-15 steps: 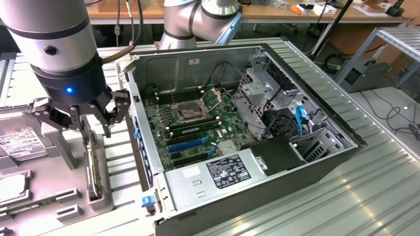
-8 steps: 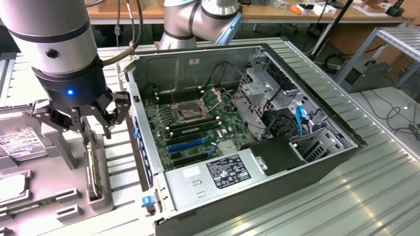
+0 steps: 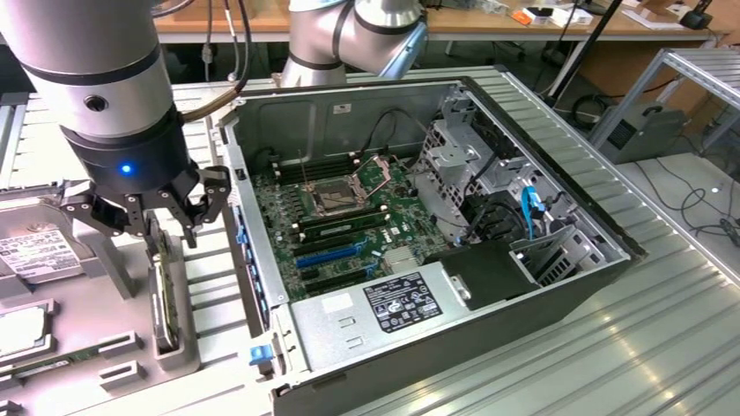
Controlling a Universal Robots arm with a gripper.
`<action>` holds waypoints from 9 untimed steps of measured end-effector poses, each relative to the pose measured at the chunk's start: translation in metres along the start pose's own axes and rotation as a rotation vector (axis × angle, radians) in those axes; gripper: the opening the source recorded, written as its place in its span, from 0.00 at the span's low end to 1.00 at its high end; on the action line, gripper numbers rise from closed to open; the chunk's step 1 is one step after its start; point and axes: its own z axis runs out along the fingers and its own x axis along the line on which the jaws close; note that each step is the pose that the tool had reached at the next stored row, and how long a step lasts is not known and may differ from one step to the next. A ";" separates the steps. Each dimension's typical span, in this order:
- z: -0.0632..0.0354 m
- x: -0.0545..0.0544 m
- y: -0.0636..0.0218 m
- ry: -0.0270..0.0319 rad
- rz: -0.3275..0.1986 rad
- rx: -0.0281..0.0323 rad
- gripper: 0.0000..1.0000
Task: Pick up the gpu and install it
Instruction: 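Pick up the gpu and move the gpu toward the slot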
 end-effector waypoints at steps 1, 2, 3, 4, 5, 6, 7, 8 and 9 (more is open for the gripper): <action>0.0008 0.000 0.0000 0.0001 0.000 0.0001 0.42; 0.0014 0.000 0.0000 0.0000 0.000 0.0001 0.42; 0.0022 0.000 0.0000 0.0000 0.000 0.0000 0.42; 0.0030 0.000 -0.0001 0.0000 0.000 0.0000 0.42; 0.0037 0.000 -0.0001 0.0000 0.000 0.0000 0.42; 0.0041 0.000 -0.0001 0.0000 0.000 0.0000 0.42; 0.0048 0.000 -0.0002 0.0000 0.000 0.0000 0.42; 0.0053 0.000 -0.0002 0.0000 0.000 0.0000 0.42; 0.0059 0.000 -0.0002 0.0000 0.000 0.0000 0.42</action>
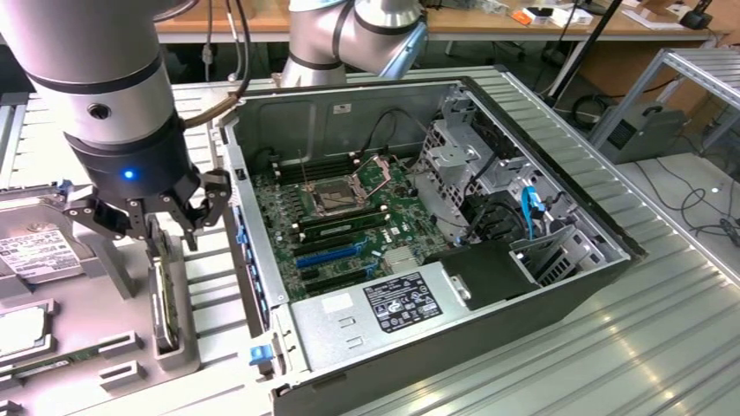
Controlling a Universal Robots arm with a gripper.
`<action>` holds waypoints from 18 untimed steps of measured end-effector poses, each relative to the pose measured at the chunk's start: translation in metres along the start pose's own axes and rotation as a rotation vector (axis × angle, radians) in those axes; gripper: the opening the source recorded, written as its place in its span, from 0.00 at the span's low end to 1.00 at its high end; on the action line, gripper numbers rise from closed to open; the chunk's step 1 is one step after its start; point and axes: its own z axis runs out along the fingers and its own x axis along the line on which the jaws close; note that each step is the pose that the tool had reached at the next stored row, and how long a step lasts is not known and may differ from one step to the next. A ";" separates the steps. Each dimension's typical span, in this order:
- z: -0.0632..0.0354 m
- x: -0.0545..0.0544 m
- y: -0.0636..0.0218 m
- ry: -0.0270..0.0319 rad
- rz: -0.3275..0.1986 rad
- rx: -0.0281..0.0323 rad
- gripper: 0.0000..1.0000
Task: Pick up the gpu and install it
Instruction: 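Pick up the gpu and move the gpu toward the slot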
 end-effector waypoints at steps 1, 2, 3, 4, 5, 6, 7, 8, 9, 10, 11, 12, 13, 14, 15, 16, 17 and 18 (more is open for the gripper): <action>0.0011 0.000 0.0000 0.0000 0.000 0.0000 0.42; 0.0021 0.000 -0.0001 0.0000 0.000 0.0000 0.42; 0.0030 0.000 -0.0001 -0.0001 0.000 0.0000 0.42; 0.0035 0.000 -0.0002 0.0000 0.000 0.0000 0.42; 0.0041 0.000 -0.0002 0.0000 0.000 0.0000 0.42; 0.0046 0.001 -0.0003 0.0001 0.000 0.0003 0.42; 0.0050 0.002 -0.0004 0.0000 0.000 0.0002 0.42; 0.0057 0.004 -0.0006 0.0000 0.000 0.0001 0.42; 0.0061 0.006 -0.0007 0.0000 0.000 0.0001 0.42; 0.0067 0.008 -0.0009 -0.0001 0.000 0.0000 0.42; 0.0071 0.009 -0.0010 0.0000 0.000 0.0001 0.42; 0.0087 0.012 -0.0013 0.0001 0.000 0.0000 0.42; 0.0095 0.014 -0.0017 -0.0001 0.000 0.0000 0.42; 0.0100 0.015 -0.0021 0.0000 0.000 0.0001 0.42; 0.0108 0.017 -0.0029 0.0000 -0.001 0.0000 0.42; 0.0126 0.020 -0.0045 0.0001 -0.002 0.0000 0.42; 0.0139 0.021 -0.0051 0.0000 -0.002 -0.0001 0.42; 0.0164 0.022 -0.0058 0.0000 -0.002 -0.0001 0.42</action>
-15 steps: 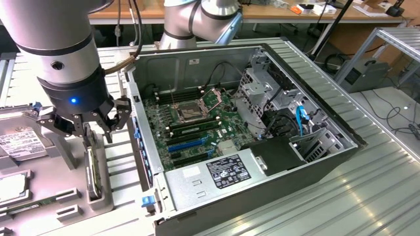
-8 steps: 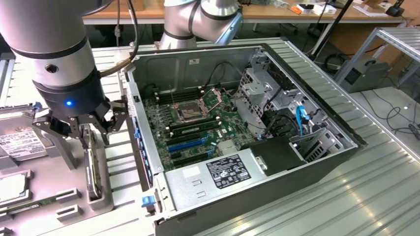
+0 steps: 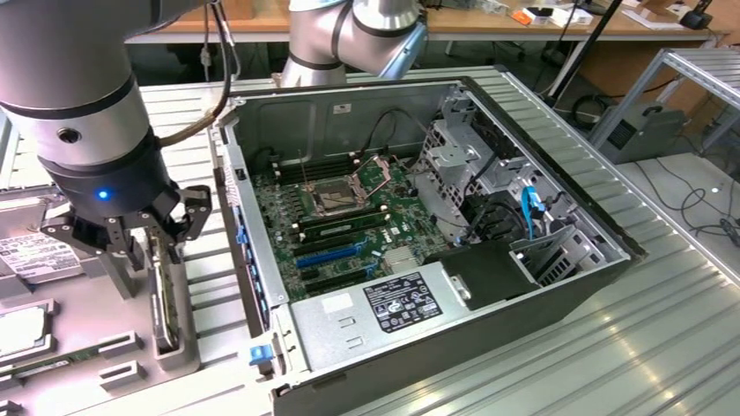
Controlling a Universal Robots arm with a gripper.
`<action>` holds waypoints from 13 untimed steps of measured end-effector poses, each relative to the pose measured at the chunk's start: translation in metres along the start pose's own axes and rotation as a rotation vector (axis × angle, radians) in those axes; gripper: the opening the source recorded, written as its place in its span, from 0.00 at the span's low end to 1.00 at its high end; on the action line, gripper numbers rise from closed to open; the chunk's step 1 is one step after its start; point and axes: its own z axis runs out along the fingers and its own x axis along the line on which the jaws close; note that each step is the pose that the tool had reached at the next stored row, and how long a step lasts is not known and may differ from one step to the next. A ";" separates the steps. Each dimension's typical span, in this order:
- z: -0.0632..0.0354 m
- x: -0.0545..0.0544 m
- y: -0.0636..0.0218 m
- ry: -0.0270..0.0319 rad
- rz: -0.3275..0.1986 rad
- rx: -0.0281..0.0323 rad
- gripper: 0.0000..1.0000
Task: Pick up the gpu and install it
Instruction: 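Pick up the gpu and move the gpu toward the slot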
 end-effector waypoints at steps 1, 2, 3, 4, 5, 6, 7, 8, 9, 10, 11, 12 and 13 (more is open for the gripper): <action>0.0026 0.001 -0.0004 0.0001 0.000 0.0001 0.42; 0.0052 0.001 -0.0006 0.0002 -0.001 0.0001 0.42; 0.0075 0.002 -0.0008 0.0002 -0.001 0.0001 0.42; 0.0092 0.002 -0.0010 0.0002 -0.002 0.0001 0.42; 0.0101 0.003 -0.0011 0.0003 -0.002 0.0001 0.42; 0.0111 0.003 -0.0012 0.0002 -0.002 0.0000 0.42; 0.0135 0.003 -0.0014 0.0002 -0.003 0.0000 0.42; 0.0159 0.004 -0.0015 0.0002 -0.003 -0.0001 0.42; 0.0188 0.004 -0.0017 0.0003 -0.003 0.0001 0.42; 0.0209 0.005 -0.0019 0.0003 -0.003 0.0001 0.42; 0.0244 0.006 -0.0021 0.0002 -0.004 0.0000 0.42; 0.0267 0.006 -0.0023 0.0003 -0.004 0.0000 0.42; 0.0284 0.006 -0.0024 0.0003 -0.004 0.0000 0.42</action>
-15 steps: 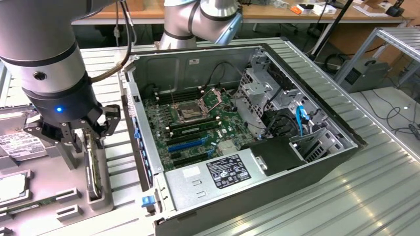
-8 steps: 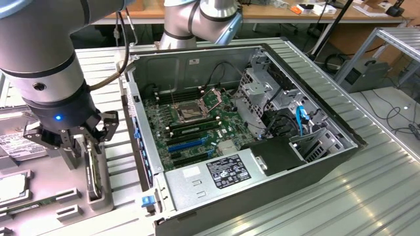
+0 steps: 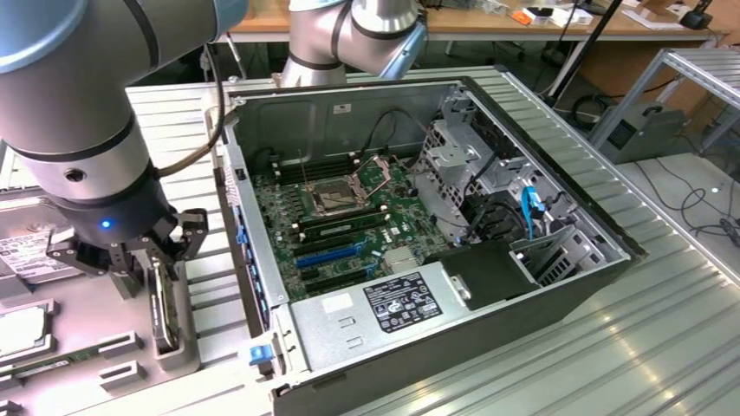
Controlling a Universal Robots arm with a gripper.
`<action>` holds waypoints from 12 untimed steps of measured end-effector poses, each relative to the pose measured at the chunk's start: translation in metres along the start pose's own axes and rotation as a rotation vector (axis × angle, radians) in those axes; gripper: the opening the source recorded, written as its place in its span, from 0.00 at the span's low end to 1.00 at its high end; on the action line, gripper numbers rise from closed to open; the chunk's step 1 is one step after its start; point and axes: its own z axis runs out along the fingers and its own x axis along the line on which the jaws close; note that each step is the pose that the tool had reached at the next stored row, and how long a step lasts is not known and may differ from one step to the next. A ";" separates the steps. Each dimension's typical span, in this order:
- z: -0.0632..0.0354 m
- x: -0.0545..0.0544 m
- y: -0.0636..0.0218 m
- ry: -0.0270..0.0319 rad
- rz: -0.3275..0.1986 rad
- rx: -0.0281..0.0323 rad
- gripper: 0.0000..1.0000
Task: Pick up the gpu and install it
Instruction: 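Pick up the gpu and move the gpu toward the slot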
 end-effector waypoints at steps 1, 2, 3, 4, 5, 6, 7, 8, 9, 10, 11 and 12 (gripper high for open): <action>0.0012 0.000 -0.0001 0.0000 0.000 0.0000 0.42; 0.0031 0.001 -0.0002 0.0001 0.000 0.0001 0.42; 0.0050 0.001 -0.0003 0.0000 0.000 0.0001 0.42; 0.0066 0.001 -0.0003 0.0001 0.000 0.0000 0.42; 0.0090 0.001 -0.0005 0.0000 0.000 -0.0001 0.42; 0.0115 0.001 -0.0006 0.0000 0.000 0.0000 0.42; 0.0127 0.001 -0.0006 0.0001 0.000 0.0001 0.42; 0.0127 0.001 -0.0006 0.0002 0.000 0.0002 0.42; 0.0128 0.001 -0.0006 0.0002 0.000 0.0001 0.42; 0.0128 0.001 -0.0006 0.0001 0.000 0.0000 0.42; 0.0128 0.001 -0.0006 0.0001 0.000 0.0000 0.40; 0.0128 0.001 -0.0006 0.0001 -0.001 0.0001 0.31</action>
